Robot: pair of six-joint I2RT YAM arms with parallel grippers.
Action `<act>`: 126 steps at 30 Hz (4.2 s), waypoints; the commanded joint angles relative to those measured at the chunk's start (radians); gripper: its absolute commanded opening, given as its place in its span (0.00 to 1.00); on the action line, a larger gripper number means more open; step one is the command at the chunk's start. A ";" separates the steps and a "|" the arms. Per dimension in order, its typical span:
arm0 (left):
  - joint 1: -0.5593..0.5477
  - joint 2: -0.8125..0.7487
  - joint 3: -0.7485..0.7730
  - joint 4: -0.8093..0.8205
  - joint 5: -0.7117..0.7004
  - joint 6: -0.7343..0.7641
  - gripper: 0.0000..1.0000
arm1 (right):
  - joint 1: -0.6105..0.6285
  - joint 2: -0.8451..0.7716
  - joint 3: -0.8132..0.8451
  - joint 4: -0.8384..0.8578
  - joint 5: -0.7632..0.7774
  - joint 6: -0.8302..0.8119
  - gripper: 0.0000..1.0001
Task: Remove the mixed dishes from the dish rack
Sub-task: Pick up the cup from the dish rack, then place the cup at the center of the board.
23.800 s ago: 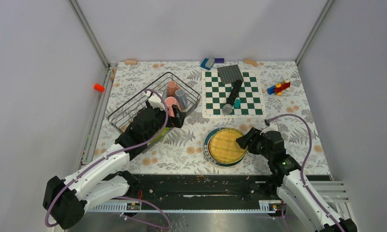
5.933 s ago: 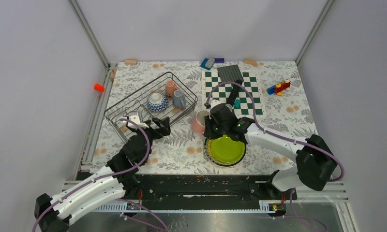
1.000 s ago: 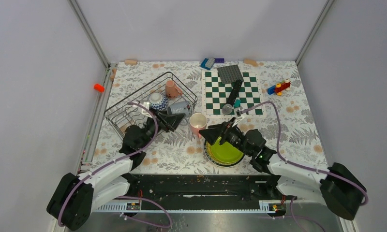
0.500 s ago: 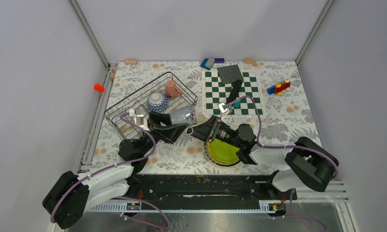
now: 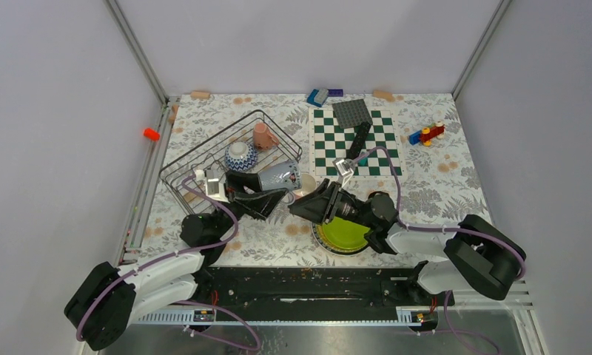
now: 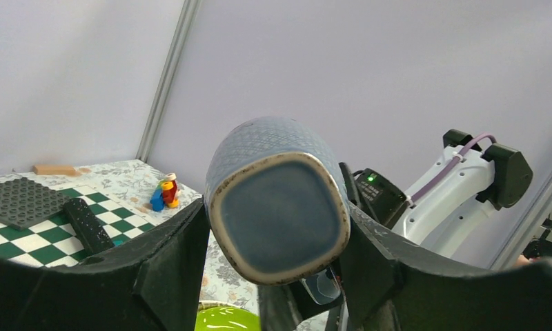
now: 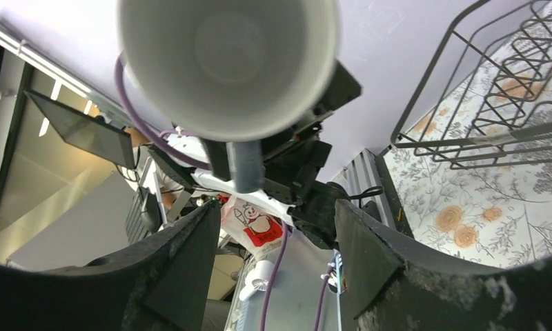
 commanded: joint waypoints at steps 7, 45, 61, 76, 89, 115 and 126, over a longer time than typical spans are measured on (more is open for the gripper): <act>-0.003 0.035 0.046 0.060 -0.039 0.039 0.00 | 0.014 -0.079 0.044 0.091 -0.081 -0.014 0.62; -0.148 0.034 0.049 0.093 -0.065 0.024 0.03 | 0.022 -0.073 0.098 0.054 0.079 -0.113 0.18; -0.154 -0.099 -0.068 -0.051 -0.340 0.111 0.99 | 0.022 -0.322 -0.033 -0.219 0.206 -0.363 0.00; -0.154 -0.326 0.236 -1.214 -0.925 0.051 0.99 | 0.030 -0.391 0.210 -1.177 0.159 -0.802 0.00; -0.153 -0.248 0.299 -1.322 -1.027 0.046 0.99 | 0.143 -0.139 0.349 -1.385 0.219 -0.990 0.01; -0.152 -0.188 0.331 -1.326 -1.007 0.061 0.99 | 0.183 0.130 0.457 -1.431 0.484 -1.073 0.12; -0.152 -0.187 0.338 -1.328 -1.029 0.070 0.99 | 0.183 0.090 0.456 -1.496 0.545 -1.092 0.51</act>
